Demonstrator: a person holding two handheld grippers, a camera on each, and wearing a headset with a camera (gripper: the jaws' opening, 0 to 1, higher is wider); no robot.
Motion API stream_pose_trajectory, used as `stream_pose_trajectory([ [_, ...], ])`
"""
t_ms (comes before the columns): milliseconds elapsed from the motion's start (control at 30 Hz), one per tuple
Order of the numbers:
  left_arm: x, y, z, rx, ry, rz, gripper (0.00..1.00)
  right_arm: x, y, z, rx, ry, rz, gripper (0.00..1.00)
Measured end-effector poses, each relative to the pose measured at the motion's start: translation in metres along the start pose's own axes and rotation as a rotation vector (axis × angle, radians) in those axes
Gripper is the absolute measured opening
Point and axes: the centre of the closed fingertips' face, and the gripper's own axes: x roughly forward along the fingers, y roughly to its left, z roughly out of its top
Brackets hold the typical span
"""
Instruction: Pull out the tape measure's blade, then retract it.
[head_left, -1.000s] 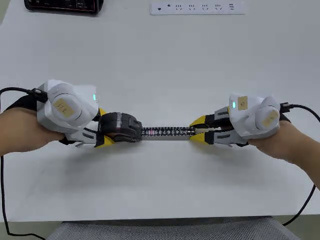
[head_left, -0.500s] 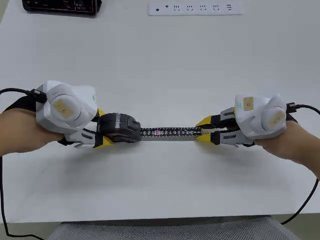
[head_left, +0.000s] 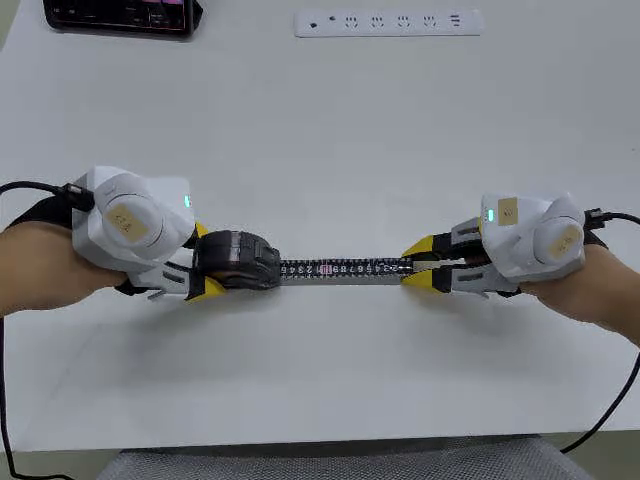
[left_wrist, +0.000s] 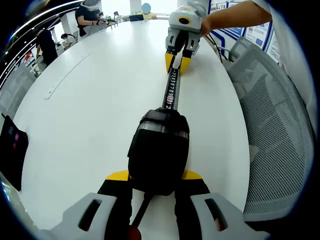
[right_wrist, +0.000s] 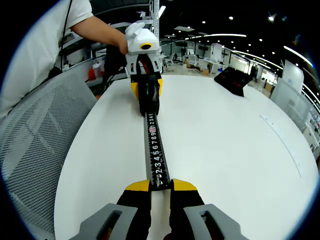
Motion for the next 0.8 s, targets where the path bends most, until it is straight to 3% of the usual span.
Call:
stream_pose_trajectory([
  [800,0.0,-0.001,0.0,0.001,0.001,-0.001,0.27,-0.013,0.0,-0.014,-0.001,0.028,-0.005,0.09],
])
